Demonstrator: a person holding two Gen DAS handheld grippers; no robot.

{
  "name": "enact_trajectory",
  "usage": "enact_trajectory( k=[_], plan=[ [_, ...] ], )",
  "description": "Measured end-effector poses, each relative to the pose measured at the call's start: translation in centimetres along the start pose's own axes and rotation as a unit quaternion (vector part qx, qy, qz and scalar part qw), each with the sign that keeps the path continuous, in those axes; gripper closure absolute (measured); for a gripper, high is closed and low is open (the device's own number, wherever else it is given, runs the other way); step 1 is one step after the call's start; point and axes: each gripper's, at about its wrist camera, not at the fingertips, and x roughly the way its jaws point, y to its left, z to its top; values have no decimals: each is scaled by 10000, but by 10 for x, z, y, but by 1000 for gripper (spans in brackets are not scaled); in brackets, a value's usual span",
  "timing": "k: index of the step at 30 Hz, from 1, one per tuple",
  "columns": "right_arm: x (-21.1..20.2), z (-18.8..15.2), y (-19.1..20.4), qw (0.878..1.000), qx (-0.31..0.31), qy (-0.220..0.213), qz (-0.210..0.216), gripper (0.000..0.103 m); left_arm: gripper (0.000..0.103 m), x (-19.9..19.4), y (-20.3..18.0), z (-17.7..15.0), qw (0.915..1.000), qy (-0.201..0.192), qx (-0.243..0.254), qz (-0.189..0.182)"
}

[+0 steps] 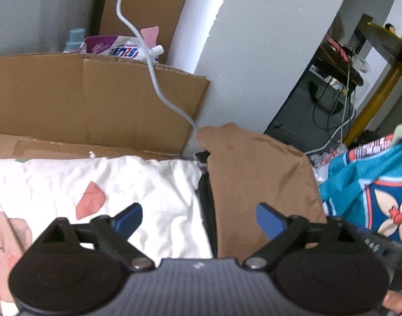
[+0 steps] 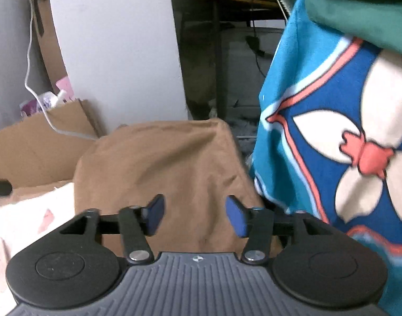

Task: Fold clothes
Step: 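Withdraw both open tools from the placed shirt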

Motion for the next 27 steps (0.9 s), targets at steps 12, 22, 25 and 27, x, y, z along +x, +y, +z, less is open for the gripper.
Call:
enact_trajectory(
  k=[12,22,25,27],
  plan=[
    [-38,-20,39,9989,324,75,327,1,3,-42,12,18,9974,351,594,183],
    [-68,-30,38,9959,809,308,248,1,3,-91,21,12,9963,362,719,298],
    [-88,-28,35,9943,960,330,340,1,3,-108,24,3,9949,384,878,319],
    [-103,-26,36,9946,952,248,345,1,3,-122,27,-4,9944,340,944,316]
  ],
)
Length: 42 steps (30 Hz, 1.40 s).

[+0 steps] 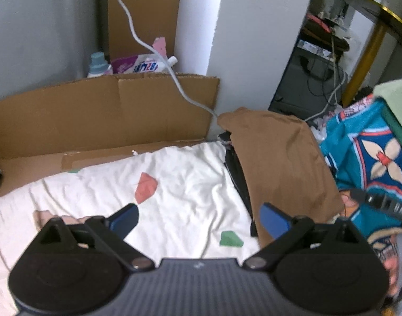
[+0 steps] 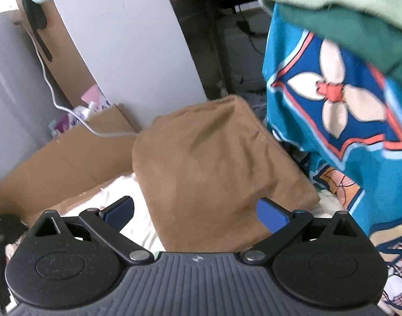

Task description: Fold clothes

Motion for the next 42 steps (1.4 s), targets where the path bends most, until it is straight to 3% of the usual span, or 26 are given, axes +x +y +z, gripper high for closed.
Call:
enact_trajectory(
  k=[8,14,24,28,32,35,42],
  plan=[
    [-53,-9,19,9992,-254,98,280,1,2,-63,11,-36,9996,-245,-12,-140],
    [-116,-14,44,9961,-683,182,531,1,1,-127,1,-68,9954,-893,156,321],
    [-209,-14,71,9908,-773,392,1035,1,0,-215,-8,-93,9952,-935,-289,28],
    [-231,-14,79,9919,-758,328,962,1,0,-240,-12,-96,9944,-976,-329,-216],
    [-255,-11,93,9944,-934,-130,475,1,0,-262,-17,-96,9939,-1025,-378,-165],
    [-267,-8,105,9947,-979,-118,304,1,0,-274,-17,-98,9924,-1064,-582,-188],
    [-296,-13,132,9933,-949,90,655,1,0,-284,-27,-115,9898,-1232,-702,-118]
  ],
)
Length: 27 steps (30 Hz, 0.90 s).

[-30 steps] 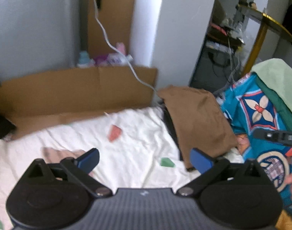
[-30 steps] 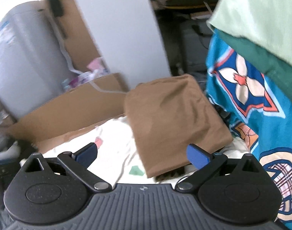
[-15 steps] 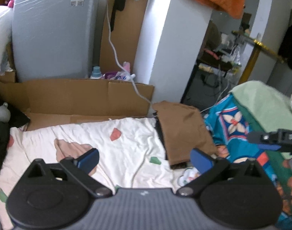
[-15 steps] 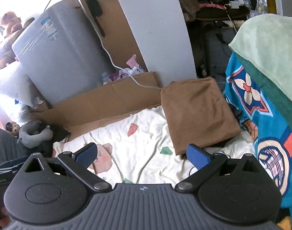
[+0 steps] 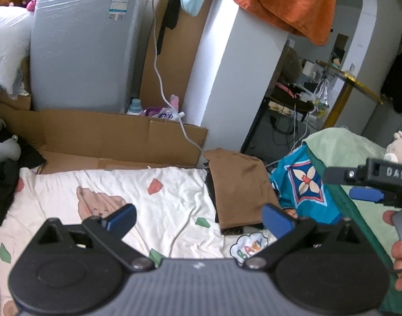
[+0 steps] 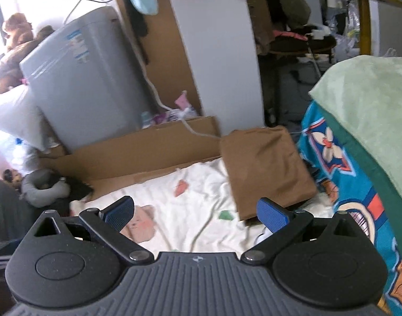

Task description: Fold clothes

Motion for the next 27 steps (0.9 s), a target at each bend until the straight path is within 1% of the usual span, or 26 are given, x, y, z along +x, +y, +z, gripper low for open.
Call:
enact_trajectory(
  k=[2,4,8,11,14,16,19,20,24,27],
  plan=[
    [-8,-3,11,10000,-5,-61,-19,1,0,-1,-4,-5,9999,-75,30,103],
    [-15,-12,22,9999,-14,-156,-63,1,0,0,-7,-8,9998,-59,67,196],
    [-14,-31,49,9996,-228,29,-158,1,0,-6,-2,-8,9991,-186,-128,352],
    [-12,-40,60,9992,-366,87,-146,1,0,-3,0,-12,9988,-13,-240,438],
    [-11,-46,60,9993,-311,128,-160,1,0,-9,5,-14,9968,-88,-479,627],
    [-9,-49,58,9991,-258,155,-283,1,0,-12,5,-17,9964,-69,-511,679],
    [-11,-55,56,9988,-304,143,-365,1,0,-21,7,-19,9945,-174,-628,814],
    [-13,-58,58,9985,-380,122,-376,1,0,-24,8,-21,9943,-171,-614,859],
    [-12,-65,60,9976,-569,102,-383,1,0,-26,4,-26,9943,60,-417,982],
    [-10,-68,62,9971,-653,176,-342,1,0,-33,7,-31,9928,80,-483,1094]
  ],
)
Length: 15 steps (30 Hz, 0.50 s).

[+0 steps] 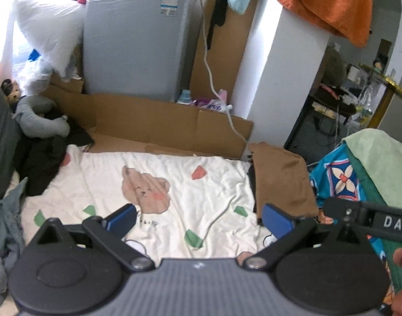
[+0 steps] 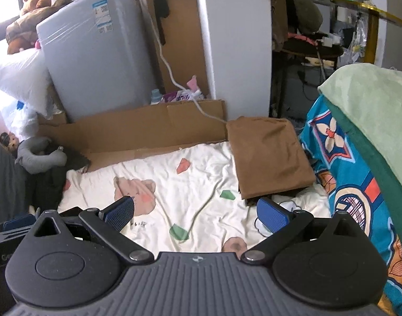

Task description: Fold clothes

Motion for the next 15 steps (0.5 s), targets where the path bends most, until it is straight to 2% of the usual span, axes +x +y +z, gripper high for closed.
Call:
enact_trajectory(
  k=[5,11,15],
  plan=[
    [4,-4,6,9997,-216,59,35,1,0,-12,9,-9,9996,-119,-146,209],
    [17,-11,12,9990,-156,370,189,1,0,-12,11,-16,9987,-91,-244,442],
    [15,-13,18,9994,-248,199,150,1,0,-15,16,-19,9968,-160,-364,687]
  ],
)
